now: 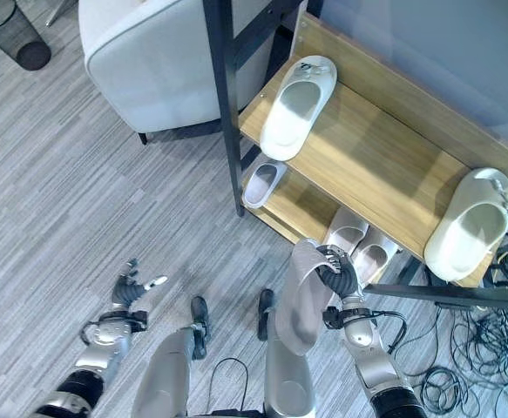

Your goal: Arrange the slippers neatly on the shoe rack.

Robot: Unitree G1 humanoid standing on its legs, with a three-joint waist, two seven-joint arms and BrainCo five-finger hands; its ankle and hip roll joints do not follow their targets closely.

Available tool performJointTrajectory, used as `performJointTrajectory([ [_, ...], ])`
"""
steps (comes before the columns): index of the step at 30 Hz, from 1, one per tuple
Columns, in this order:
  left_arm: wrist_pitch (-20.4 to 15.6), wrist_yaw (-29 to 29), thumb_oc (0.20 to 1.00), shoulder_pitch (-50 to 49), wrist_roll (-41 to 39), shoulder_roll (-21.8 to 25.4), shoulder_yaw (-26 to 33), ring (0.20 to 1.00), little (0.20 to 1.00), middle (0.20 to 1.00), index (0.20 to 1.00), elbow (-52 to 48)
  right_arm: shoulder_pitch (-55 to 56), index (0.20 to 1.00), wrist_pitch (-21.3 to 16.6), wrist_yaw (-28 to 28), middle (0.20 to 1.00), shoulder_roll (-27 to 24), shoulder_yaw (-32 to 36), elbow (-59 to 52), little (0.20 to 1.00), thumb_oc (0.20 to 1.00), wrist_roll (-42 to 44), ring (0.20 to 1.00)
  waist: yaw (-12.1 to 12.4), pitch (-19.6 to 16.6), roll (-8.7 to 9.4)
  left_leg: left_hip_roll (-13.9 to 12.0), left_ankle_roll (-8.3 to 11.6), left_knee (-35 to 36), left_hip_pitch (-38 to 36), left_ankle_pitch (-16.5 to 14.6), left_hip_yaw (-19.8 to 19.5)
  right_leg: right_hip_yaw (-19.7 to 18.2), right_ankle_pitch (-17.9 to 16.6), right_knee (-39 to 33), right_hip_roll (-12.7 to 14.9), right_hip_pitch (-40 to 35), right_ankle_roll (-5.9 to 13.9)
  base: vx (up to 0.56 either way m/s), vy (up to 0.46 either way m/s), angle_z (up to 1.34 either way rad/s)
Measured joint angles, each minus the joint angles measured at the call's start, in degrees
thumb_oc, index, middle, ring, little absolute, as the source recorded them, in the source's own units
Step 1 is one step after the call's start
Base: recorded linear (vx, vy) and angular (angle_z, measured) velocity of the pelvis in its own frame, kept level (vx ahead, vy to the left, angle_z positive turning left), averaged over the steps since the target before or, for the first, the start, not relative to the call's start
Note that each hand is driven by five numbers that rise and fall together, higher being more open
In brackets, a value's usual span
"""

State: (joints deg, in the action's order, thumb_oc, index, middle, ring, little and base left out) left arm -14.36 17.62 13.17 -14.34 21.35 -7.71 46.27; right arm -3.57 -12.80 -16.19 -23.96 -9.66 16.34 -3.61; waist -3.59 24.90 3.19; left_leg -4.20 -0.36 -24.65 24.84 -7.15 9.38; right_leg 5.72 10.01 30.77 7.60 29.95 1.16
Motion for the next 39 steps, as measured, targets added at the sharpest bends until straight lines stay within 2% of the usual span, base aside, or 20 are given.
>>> performJointTrajectory([
  [2,-0.05,0.46,1.000,3.01,0.02,1.69,1.00,1.000,1.000,1.000,1.000,1.31,-1.31,0.200,-0.02,0.00,0.200,-1.24,-0.05,-0.39,0.200,0.200,-0.05,0.200,-0.05,0.25,0.07,-0.46,-0.16,-4.51,3.15,-1.46,1.06,-0.48,0.21,2.71,0.55,2.78,-0.04,0.06,0.035,-0.12],
  [4,-0.18,1.03,1.000,5.05,-0.06,2.71,1.78,1.000,1.000,1.000,1.000,0.99,-3.09,0.200,-0.06,-0.18,0.200,-2.85,-0.16,-1.01,0.200,0.200,-0.19,0.200,-0.04,0.62,-0.26,-1.31,-0.32,-9.81,6.03,-3.96,1.22,-1.07,1.83,6.68,0.67,5.09,-0.06,0.02,-0.006,-0.13],
  [6,-1.68,1.76,1.000,7.27,-0.22,5.24,2.73,1.000,1.000,1.000,1.000,-0.47,-5.34,0.200,-0.18,-0.94,0.200,-7.31,-0.08,-2.93,0.200,0.200,-2.63,0.200,-0.17,0.81,-0.26,-2.26,-0.97,-20.44,13.32,-8.69,1.10,-1.69,5.61,16.25,1.59,12.23,-0.77,-0.01,-0.034,-0.07],
  [9,-2.82,3.21,1.000,8.40,-0.98,6.17,3.41,1.000,1.000,1.000,1.000,-1.09,-12.22,0.200,-0.08,-2.95,0.200,-11.11,-0.92,-2.53,0.200,0.200,-5.21,0.200,-0.11,1.67,-0.52,-3.92,-0.42,-31.09,22.79,-12.28,0.07,-2.20,8.32,26.19,1.21,21.81,-1.43,-0.06,-0.085,-0.07],
  [10,-3.75,3.67,1.000,8.21,-1.56,6.73,3.41,1.000,1.000,1.000,1.000,-1.95,-15.29,0.200,-0.16,-3.90,0.200,-14.08,-2.46,-2.52,0.200,0.200,-6.64,0.200,-0.25,1.14,-0.70,-4.77,-0.47,-35.50,27.27,-13.79,-0.40,-2.35,9.77,29.82,0.91,26.14,-1.69,-0.01,-0.035,-0.09],
  [12,-3.78,3.67,1.000,9.97,-2.55,6.36,3.17,1.000,1.000,1.000,1.000,-1.71,-23.92,0.200,0.25,-5.58,0.200,-15.68,-1.29,-1.35,0.200,0.200,-9.21,0.200,0.49,2.06,-0.73,-5.56,-0.78,-40.68,35.50,-14.65,-1.30,-2.48,10.48,35.51,0.64,34.54,-3.21,0.01,-0.086,-0.02],
  [14,-3.87,3.69,1.000,9.93,-2.57,6.15,3.10,1.000,1.000,1.000,1.000,-2.01,-26.99,0.200,0.33,-6.74,0.200,-18.38,-3.12,-1.38,0.200,0.200,-12.59,0.200,1.17,2.01,-0.79,-6.01,-0.24,-44.36,38.85,-15.90,-2.05,-2.44,11.78,39.33,0.57,38.02,-4.19,0.05,-0.070,0.02],
  [17,-4.11,3.88,1.000,11.02,-4.40,6.54,3.16,1.000,1.000,1.000,1.000,-2.30,-33.82,0.200,1.61,-8.63,0.200,-25.04,-4.86,-1.55,0.200,0.200,-17.92,0.200,1.67,1.43,-1.56,-6.46,-0.07,-50.90,47.99,-17.24,-3.68,-2.25,13.38,45.80,0.54,46.89,-5.17,0.09,-0.052,0.04],
  [19,-4.07,3.97,1.000,11.10,-5.10,6.56,3.15,1.000,1.000,1.000,1.000,-3.29,-35.12,0.200,1.85,-9.53,0.200,-26.56,-3.99,-3.34,0.200,0.200,-20.04,0.200,2.20,1.18,-1.86,-6.90,-0.05,-54.17,51.70,-18.28,-3.91,-2.42,14.12,48.86,0.52,50.74,-5.69,0.11,-0.026,-0.03],
  [23,-4.07,3.98,1.000,11.93,-5.14,6.54,2.99,1.000,1.000,1.000,1.000,-4.32,-34.91,0.200,2.09,-10.23,0.200,-26.42,-4.17,-4.01,0.200,0.200,-22.29,0.200,3.50,0.18,-3.34,-6.89,-0.15,-60.07,57.14,-20.28,-4.82,-2.98,15.76,54.81,0.76,56.05,-5.88,0.11,-0.037,0.03],
  [24,-4.08,3.99,1.000,12.03,-5.26,6.41,2.75,1.000,1.000,1.000,1.000,-4.81,-34.19,0.200,2.23,-10.35,0.200,-26.39,-4.60,-3.99,0.200,0.200,-22.60,0.200,3.71,-0.83,-4.41,-6.75,-0.69,-63.44,59.06,-21.61,-5.16,-3.19,17.11,58.14,1.43,57.80,-6.07,0.15,-0.049,0.08],
  [25,-4.08,3.99,1.000,11.27,-5.38,6.59,2.67,1.000,1.000,1.000,1.000,-5.66,-34.30,0.200,2.43,-10.43,0.200,-26.29,-5.13,-3.88,0.200,0.200,-22.63,0.200,3.80,-2.26,-4.93,-6.69,-0.18,-65.24,60.81,-22.36,-5.68,-3.26,17.90,59.68,1.44,59.38,-5.76,0.17,-0.058,0.08],
  [27,-4.17,3.99,1.000,10.72,-5.40,6.60,2.65,1.000,1.000,1.000,1.000,-6.13,-34.45,0.200,2.75,-10.52,0.200,-26.28,-5.14,-3.42,0.200,0.200,-23.32,0.200,3.70,-3.95,-5.80,-6.75,-0.74,-70.16,63.35,-24.35,-6.44,-3.46,19.57,64.14,1.71,61.53,-5.85,0.09,-0.030,0.00],
  [31,-4.23,4.86,1.000,9.43,-7.64,6.63,2.74,1.000,1.000,1.000,1.000,-5.64,-34.49,0.200,4.78,-11.21,0.200,-23.04,-5.00,-1.31,0.200,0.200,-23.95,0.200,3.07,-6.30,-5.60,-6.80,-1.03,-79.50,67.74,-27.99,-8.13,-3.81,22.57,72.72,1.99,65.47,-5.87,0.09,-0.016,-0.02],
  [33,-4.08,5.07,1.000,9.35,-9.18,6.50,2.64,1.000,1.000,1.000,1.000,-5.25,-34.40,0.200,4.88,-11.43,0.200,-20.80,-4.60,-0.75,0.200,0.200,-22.99,0.200,2.74,-6.31,-5.57,-6.83,-1.16,-81.32,68.53,-28.60,-8.43,-3.97,22.98,74.29,2.02,66.20,-5.66,0.04,-0.006,-0.04],
  [36,-4.08,5.10,1.000,7.09,-9.94,6.66,2.84,1.000,1.000,1.000,1.000,-9.48,-33.87,0.200,5.24,-11.63,0.200,-21.02,-4.31,0.00,0.200,0.200,-21.84,0.200,2.65,-6.36,-5.55,-6.81,-1.44,-82.31,67.88,-29.09,-7.96,-4.80,23.29,75.25,1.90,65.90,-5.50,0.03,-0.010,-0.01],
  [39,-4.09,4.89,1.000,7.25,-11.75,6.84,2.59,1.000,1.000,1.000,1.000,-10.28,-36.66,0.200,5.85,-11.90,0.200,-21.20,-4.55,5.25,0.200,0.200,-19.46,0.200,3.23,-6.60,-5.08,-6.78,-1.70,-84.01,67.55,-29.57,-8.35,-4.89,23.59,76.86,1.91,65.49,-5.56,0.01,-0.007,0.00],
])
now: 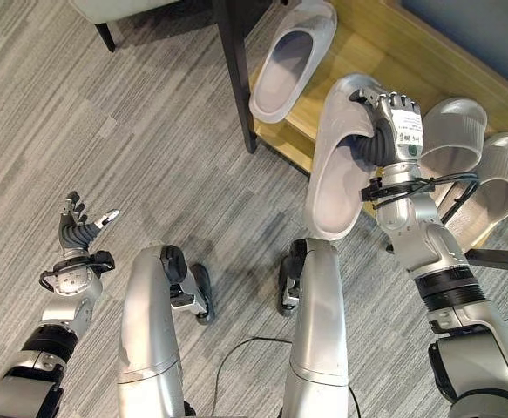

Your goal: Arrange the slippers neatly on the shoe rack.

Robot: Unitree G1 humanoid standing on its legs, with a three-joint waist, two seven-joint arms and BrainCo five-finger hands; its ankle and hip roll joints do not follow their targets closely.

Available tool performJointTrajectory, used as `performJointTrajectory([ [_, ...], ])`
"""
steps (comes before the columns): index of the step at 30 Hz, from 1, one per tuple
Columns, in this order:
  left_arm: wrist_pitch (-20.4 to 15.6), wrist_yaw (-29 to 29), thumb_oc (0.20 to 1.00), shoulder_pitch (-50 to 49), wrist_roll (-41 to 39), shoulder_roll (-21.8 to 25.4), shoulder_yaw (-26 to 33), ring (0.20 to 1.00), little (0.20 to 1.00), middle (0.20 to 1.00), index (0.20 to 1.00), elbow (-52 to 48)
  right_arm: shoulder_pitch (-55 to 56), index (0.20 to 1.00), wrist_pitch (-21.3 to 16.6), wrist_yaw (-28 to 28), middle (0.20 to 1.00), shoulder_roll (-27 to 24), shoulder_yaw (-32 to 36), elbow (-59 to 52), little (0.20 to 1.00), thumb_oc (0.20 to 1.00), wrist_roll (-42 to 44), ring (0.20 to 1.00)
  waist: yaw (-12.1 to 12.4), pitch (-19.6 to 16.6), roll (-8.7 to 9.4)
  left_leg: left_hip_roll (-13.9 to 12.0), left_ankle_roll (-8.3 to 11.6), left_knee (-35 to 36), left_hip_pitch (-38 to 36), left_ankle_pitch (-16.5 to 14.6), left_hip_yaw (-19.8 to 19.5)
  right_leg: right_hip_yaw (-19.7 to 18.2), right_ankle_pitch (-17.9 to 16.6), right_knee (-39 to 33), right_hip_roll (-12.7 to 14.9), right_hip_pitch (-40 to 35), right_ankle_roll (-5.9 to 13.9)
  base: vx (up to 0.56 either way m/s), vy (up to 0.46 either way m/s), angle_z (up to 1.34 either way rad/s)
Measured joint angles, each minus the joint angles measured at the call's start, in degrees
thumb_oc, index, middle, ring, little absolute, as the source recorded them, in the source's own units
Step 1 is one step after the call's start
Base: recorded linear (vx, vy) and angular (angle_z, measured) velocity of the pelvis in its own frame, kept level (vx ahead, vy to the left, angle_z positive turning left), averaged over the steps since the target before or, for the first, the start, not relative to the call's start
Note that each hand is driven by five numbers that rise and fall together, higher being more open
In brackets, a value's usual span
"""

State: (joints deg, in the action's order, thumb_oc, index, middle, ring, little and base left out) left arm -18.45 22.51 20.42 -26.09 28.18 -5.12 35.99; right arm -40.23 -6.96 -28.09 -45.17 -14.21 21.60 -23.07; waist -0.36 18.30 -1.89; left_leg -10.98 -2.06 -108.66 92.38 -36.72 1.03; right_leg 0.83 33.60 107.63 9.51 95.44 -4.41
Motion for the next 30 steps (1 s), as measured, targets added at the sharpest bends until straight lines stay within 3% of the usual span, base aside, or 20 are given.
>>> performJointTrajectory([
  [5,0.04,-0.30,1.000,-0.01,-0.33,1.65,-1.60,1.000,1.000,1.000,1.000,-0.20,-8.98,0.200,1.10,0.20,0.200,-0.56,-5.59,10.60,0.200,0.200,6.14,0.200,0.18,0.13,0.51,0.00,-0.05,-1.75,-0.01,-0.02,-0.34,-0.19,0.06,1.75,0.13,0.03,-0.11,0.00,0.000,0.00],
  [12,0.06,-2.65,1.000,-1.60,-2.07,6.30,-3.18,1.000,1.000,1.000,1.000,-0.36,-25.79,0.200,1.51,3.27,0.200,-2.86,-20.70,25.92,0.200,0.200,13.81,0.200,2.53,1.45,1.66,0.07,0.01,-3.00,-0.06,-0.06,-0.58,-0.26,0.53,3.48,0.67,0.08,-0.86,0.01,-0.001,0.03],
  [17,0.04,-3.97,1.000,-1.90,-2.32,6.92,-3.80,1.000,1.000,1.000,1.000,-0.30,-30.04,0.200,1.22,4.62,0.200,-2.40,-23.03,31.36,0.200,0.200,17.44,0.200,4.54,3.82,1.68,0.12,0.00,-2.92,-0.16,-0.06,-0.50,-0.29,0.53,3.44,0.81,-0.04,-0.91,0.00,0.000,0.00],
  [21,0.05,-4.71,1.000,-1.43,-3.94,9.09,-4.00,1.000,1.000,1.000,1.000,-0.36,-36.20,0.200,1.88,5.41,0.200,-2.08,-26.40,36.91,0.200,0.200,18.95,0.200,4.62,6.84,1.07,0.18,-0.08,-3.83,-0.35,-0.10,-0.34,-0.62,0.54,4.52,0.97,-0.02,-0.99,0.00,0.005,0.01],
  [30,-0.02,-5.07,1.000,-2.50,-3.73,9.44,-4.59,1.000,1.000,1.000,1.000,-0.30,-36.87,0.200,2.01,5.51,0.200,-1.51,-26.91,45.50,0.200,0.200,20.46,0.200,4.86,7.51,0.19,0.24,-0.08,-3.44,-1.32,-0.09,0.21,-1.16,0.70,4.70,1.12,-0.39,-1.35,0.00,-0.005,0.01],
])
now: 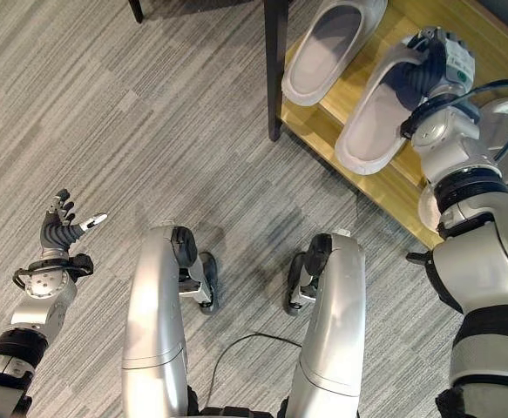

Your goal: Arrange the slippers neatly on the shoe rack.

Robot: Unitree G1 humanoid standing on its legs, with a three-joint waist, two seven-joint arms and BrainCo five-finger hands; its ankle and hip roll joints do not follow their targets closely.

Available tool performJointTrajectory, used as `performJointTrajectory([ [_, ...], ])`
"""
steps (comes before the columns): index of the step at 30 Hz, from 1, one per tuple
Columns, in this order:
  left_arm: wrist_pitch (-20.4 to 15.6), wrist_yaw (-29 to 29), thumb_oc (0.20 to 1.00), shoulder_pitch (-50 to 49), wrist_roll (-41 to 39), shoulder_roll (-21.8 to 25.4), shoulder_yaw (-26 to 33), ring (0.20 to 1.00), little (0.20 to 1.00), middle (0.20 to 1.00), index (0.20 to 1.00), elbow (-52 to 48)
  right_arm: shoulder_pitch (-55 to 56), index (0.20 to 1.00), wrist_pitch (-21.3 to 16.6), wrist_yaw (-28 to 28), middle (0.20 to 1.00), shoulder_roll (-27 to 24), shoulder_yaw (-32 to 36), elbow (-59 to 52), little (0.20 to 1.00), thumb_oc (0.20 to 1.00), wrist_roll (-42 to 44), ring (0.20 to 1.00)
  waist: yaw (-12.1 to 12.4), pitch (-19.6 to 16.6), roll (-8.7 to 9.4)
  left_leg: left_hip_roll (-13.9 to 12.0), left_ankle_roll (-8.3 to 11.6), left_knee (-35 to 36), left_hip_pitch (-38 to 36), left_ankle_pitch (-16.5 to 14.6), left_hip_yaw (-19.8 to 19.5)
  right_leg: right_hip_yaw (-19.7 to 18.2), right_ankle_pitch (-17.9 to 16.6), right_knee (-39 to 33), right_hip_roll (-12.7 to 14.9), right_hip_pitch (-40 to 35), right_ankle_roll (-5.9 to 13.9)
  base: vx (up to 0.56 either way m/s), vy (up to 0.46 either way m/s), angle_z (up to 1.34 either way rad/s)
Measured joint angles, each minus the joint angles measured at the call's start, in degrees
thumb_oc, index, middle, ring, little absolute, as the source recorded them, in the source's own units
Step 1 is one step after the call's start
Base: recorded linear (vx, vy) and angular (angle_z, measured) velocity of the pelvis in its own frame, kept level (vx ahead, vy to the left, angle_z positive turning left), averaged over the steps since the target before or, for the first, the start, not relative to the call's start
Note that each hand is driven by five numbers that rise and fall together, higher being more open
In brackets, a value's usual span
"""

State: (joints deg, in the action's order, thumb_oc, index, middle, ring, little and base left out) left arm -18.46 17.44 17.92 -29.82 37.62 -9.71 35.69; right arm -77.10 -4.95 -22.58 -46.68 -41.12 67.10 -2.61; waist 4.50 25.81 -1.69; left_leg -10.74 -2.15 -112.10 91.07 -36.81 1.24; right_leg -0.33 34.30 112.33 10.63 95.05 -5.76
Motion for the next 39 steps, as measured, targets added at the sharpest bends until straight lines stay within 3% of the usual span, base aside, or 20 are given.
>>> performJointTrajectory([
  [1,-0.01,0.00,1.000,-0.16,0.01,0.00,-0.02,1.000,1.000,1.000,1.000,0.00,-0.07,0.288,-0.04,0.00,0.288,-0.01,0.06,0.24,0.288,0.288,0.18,0.288,0.01,-0.04,-0.06,0.04,0.00,0.25,-0.08,0.00,0.03,0.00,0.01,-0.11,0.02,-0.04,-0.02,0.00,-0.006,0.05],
  [2,-0.03,0.00,1.000,-0.53,0.08,0.00,-0.02,1.000,1.000,1.000,1.000,0.00,-0.22,1.000,-0.05,-0.01,1.000,-0.07,0.19,0.54,1.000,1.000,0.32,1.000,-0.04,-0.11,-0.19,0.19,0.01,0.65,-0.10,0.07,0.12,0.00,0.02,-0.38,0.14,-0.04,-0.04,0.01,-0.001,0.06],
  [12,-0.93,-0.04,1.000,-2.20,1.99,-0.01,-1.33,1.000,1.000,1.000,1.000,2.87,-1.76,1.000,-1.80,0.05,1.000,-0.16,3.04,4.87,1.000,1.000,9.22,1.000,1.57,-0.45,-1.11,1.18,0.28,2.23,-0.38,0.45,0.40,0.03,0.56,-0.78,1.23,-0.13,-0.92,0.01,-0.002,0.06],
  [18,-0.99,-0.07,1.000,-2.15,2.35,-0.58,-1.42,1.000,1.000,1.000,1.000,8.69,-1.46,1.000,-2.66,0.23,1.000,0.10,9.51,4.48,1.000,1.000,15.76,1.000,1.64,-0.48,-1.16,1.75,0.36,4.46,-0.71,1.23,1.03,-0.10,0.54,-2.50,1.65,-0.29,-0.89,-0.01,0.031,0.05],
  [21,-0.96,-0.03,1.000,-2.36,2.47,-0.66,-1.41,1.000,1.000,1.000,1.000,7.92,0.50,1.000,-3.28,-0.30,1.000,0.31,14.07,3.01,1.000,1.000,18.35,1.000,1.63,-0.49,-1.18,1.70,0.35,4.63,-1.06,1.22,1.16,-0.19,0.55,-2.70,1.63,-0.61,-0.89,0.00,0.000,0.00],
  [25,-0.98,0.05,1.000,-2.61,3.89,-0.76,-1.40,1.000,1.000,1.000,1.000,6.47,2.14,1.000,-3.59,-0.70,1.000,0.33,15.09,1.00,1.000,1.000,20.53,1.000,1.22,-0.52,-1.22,1.68,0.29,5.14,-1.14,1.26,1.21,-0.16,0.48,-3.29,1.54,-0.69,-0.79,-0.03,0.017,-0.01],
  [27,-0.94,0.23,1.000,-1.71,4.80,-1.33,-1.26,1.000,1.000,1.000,1.000,6.83,7.56,1.000,-4.27,-1.52,1.000,-0.85,20.57,-6.24,1.000,1.000,20.38,1.000,0.91,-0.56,-1.15,1.66,0.38,6.52,-1.28,1.67,1.33,0.12,0.19,-4.82,1.46,-0.87,-0.50,-0.03,0.019,0.00],
  [28,-0.93,0.79,1.000,-1.52,5.80,-2.66,-0.30,1.000,1.000,1.000,1.000,8.28,16.82,1.000,-6.43,-3.15,1.000,-1.12,26.57,-17.96,1.000,1.000,19.94,1.000,0.87,-0.73,-1.08,1.72,0.83,8.72,-2.07,2.41,1.58,0.23,-0.57,-6.98,1.22,-1.74,0.41,0.00,-0.026,-0.06],
  [29,-0.91,0.91,1.000,-2.44,6.12,-2.66,0.21,1.000,1.000,1.000,1.000,8.22,20.64,1.000,-6.89,-4.10,1.000,-1.30,27.11,-20.88,1.000,1.000,19.01,1.000,0.03,-0.77,-1.10,1.73,0.83,8.76,-2.47,2.40,1.60,0.22,-0.59,-7.24,1.15,-2.20,0.48,0.02,-0.028,-0.10],
  [30,-0.93,1.32,1.000,-3.02,6.21,-2.66,1.57,1.000,1.000,1.000,1.000,8.07,22.49,1.000,-6.89,-4.91,1.000,-1.52,27.19,-21.96,1.000,1.000,18.72,1.000,-0.67,-0.76,-1.08,1.71,0.27,8.23,-2.43,2.06,1.56,0.23,-0.51,-6.96,1.14,-2.23,0.36,0.00,-0.016,-0.13],
  [31,-0.95,1.76,1.000,-3.15,6.35,-2.99,3.41,1.000,1.000,1.000,1.000,8.09,29.13,1.000,-6.83,-6.92,1.000,-1.57,31.57,-28.49,1.000,1.000,15.59,1.000,-1.16,-0.67,-1.00,1.71,-0.58,5.87,-2.12,1.35,1.19,0.03,0.06,-5.12,1.06,-2.01,0.06,-0.01,0.002,-0.13],
  [33,-0.81,2.79,1.000,-3.08,6.36,-3.38,5.26,1.000,1.000,1.000,1.000,8.34,31.03,1.000,-7.22,-8.08,1.000,-1.20,32.60,-30.01,1.000,1.000,12.44,1.000,-2.26,-0.58,-1.10,1.53,-0.99,3.81,-1.72,-0.06,1.00,-0.27,0.42,-3.41,0.97,-1.36,0.05,-0.02,0.008,-0.13],
  [39,-0.82,3.06,1.000,-6.33,7.64,-3.35,5.72,1.000,1.000,1.000,1.000,2.31,37.87,1.000,-8.55,-9.86,1.000,5.65,36.95,-33.75,1.000,1.000,12.40,1.000,-3.60,-0.50,-1.07,1.27,-0.89,3.43,-1.65,-0.10,0.86,-0.37,0.19,-3.40,0.89,-1.13,1.10,0.00,0.000,-0.05],
])
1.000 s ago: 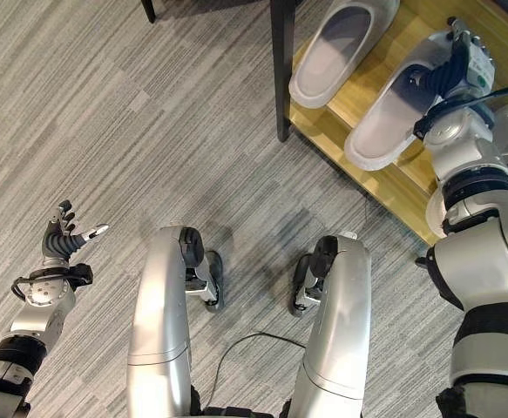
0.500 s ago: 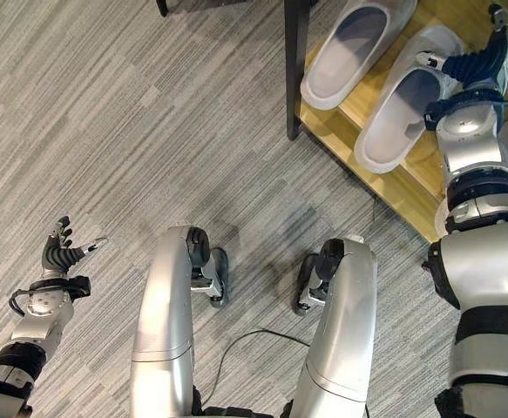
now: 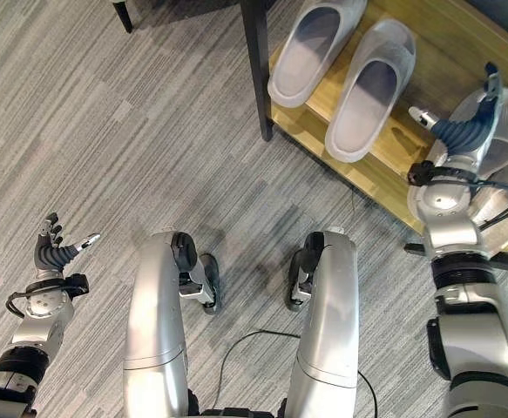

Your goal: Arrange the slippers neatly on the shoe rack.

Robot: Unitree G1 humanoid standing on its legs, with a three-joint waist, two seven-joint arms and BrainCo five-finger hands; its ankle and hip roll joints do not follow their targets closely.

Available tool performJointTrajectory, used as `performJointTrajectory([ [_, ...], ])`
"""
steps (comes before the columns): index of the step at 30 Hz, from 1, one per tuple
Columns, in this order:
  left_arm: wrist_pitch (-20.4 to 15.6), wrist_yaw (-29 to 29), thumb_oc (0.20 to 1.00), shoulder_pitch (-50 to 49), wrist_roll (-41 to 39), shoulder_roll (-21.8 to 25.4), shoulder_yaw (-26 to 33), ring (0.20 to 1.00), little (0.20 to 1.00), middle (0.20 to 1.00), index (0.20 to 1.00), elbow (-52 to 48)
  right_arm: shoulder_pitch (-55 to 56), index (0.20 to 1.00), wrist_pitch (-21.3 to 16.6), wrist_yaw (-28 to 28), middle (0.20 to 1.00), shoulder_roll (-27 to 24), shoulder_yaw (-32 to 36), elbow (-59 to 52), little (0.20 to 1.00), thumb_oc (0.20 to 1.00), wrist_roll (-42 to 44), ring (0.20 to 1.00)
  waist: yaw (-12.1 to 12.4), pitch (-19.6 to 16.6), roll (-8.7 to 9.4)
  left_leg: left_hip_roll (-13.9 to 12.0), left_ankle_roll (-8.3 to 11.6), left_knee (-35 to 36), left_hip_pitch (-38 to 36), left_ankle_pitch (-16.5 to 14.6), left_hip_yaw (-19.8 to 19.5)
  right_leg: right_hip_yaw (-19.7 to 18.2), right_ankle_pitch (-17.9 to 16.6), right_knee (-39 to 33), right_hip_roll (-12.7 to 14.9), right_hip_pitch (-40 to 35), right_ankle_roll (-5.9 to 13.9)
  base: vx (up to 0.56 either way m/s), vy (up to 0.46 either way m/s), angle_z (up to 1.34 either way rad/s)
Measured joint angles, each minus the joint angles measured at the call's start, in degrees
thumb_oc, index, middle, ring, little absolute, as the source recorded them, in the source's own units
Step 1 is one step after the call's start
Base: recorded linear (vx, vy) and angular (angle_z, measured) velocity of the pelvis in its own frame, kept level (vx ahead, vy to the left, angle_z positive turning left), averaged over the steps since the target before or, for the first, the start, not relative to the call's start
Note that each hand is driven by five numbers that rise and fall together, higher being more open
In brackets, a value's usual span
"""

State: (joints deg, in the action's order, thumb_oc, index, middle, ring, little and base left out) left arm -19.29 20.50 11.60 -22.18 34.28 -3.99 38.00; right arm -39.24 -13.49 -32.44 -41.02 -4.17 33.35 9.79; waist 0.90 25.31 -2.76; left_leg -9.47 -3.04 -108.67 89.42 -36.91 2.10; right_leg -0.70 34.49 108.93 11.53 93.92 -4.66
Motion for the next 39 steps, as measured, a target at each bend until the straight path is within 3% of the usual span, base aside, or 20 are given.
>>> performJointTrajectory([
  [11,0.05,0.00,1.000,0.55,3.60,0.04,0.19,1.000,1.000,1.000,1.000,0.11,1.05,1.000,0.31,1.23,1.000,-0.08,-1.14,-3.76,1.000,1.000,-8.60,1.000,0.16,0.31,-0.42,-0.47,0.07,-0.04,0.02,-0.04,0.01,0.07,-0.03,0.18,-0.39,0.24,-0.74,0.00,0.000,0.00],
  [15,1.03,0.79,1.000,5.76,3.80,-0.12,1.43,1.000,1.000,1.000,1.000,-2.64,7.30,1.000,1.68,2.39,1.000,-0.84,-1.01,-11.54,1.000,1.000,-16.34,1.000,0.04,0.56,-0.27,-0.51,0.08,-0.20,0.11,-0.04,-0.02,0.11,-0.08,0.17,-0.39,0.26,-0.68,0.00,0.001,-0.01],
  [19,1.14,1.16,1.000,5.41,4.92,-0.05,2.56,1.000,1.000,1.000,1.000,-4.01,11.24,1.000,3.12,3.05,1.000,-0.98,0.42,-12.66,1.000,1.000,-17.92,1.000,-1.21,0.64,-0.20,-0.67,0.17,-0.56,0.11,-0.31,-0.01,0.07,-0.10,0.22,-0.50,0.24,-0.61,0.00,0.006,-0.02],
  [27,1.38,1.14,1.000,2.64,5.96,-0.26,2.74,1.000,1.000,1.000,1.000,-4.81,16.51,1.000,3.10,5.30,1.000,-0.39,1.08,-14.85,1.000,1.000,-20.20,1.000,-1.27,0.63,-0.07,-1.08,0.29,-1.57,0.09,-0.56,-0.37,0.11,-0.23,0.87,-0.99,0.15,-0.44,0.00,0.002,-0.02],
  [33,1.53,1.20,1.000,2.42,7.29,-0.48,2.72,1.000,1.000,1.000,1.000,-4.87,15.54,1.000,3.99,6.42,1.000,-0.73,-1.35,-16.87,1.000,1.000,-26.01,1.000,-1.23,0.60,0.46,-1.05,0.29,-1.60,0.16,-0.57,-0.43,0.15,-0.21,0.93,-0.92,0.15,-0.40,0.00,0.000,0.00],
  [36,1.58,2.30,1.000,2.45,8.25,-0.51,2.71,1.000,1.000,1.000,1.000,-5.18,12.27,1.000,5.26,7.29,1.000,-4.95,-5.59,-17.10,1.000,1.000,-31.20,1.000,-1.11,0.50,0.81,-0.85,0.30,-1.62,0.31,-0.56,-0.51,0.17,-0.16,0.96,-0.79,0.17,-0.32,0.00,0.000,0.00],
  [39,1.60,2.38,1.000,2.83,8.29,-0.51,2.46,1.000,1.000,1.000,1.000,-5.85,11.35,1.000,5.29,7.90,1.000,-4.93,-5.83,-18.61,1.000,1.000,-32.66,1.000,-1.09,0.46,1.23,-0.65,0.30,-1.76,0.45,-0.57,-0.59,0.19,-0.03,1.17,-0.57,0.17,-0.19,0.01,-0.004,0.04],
])
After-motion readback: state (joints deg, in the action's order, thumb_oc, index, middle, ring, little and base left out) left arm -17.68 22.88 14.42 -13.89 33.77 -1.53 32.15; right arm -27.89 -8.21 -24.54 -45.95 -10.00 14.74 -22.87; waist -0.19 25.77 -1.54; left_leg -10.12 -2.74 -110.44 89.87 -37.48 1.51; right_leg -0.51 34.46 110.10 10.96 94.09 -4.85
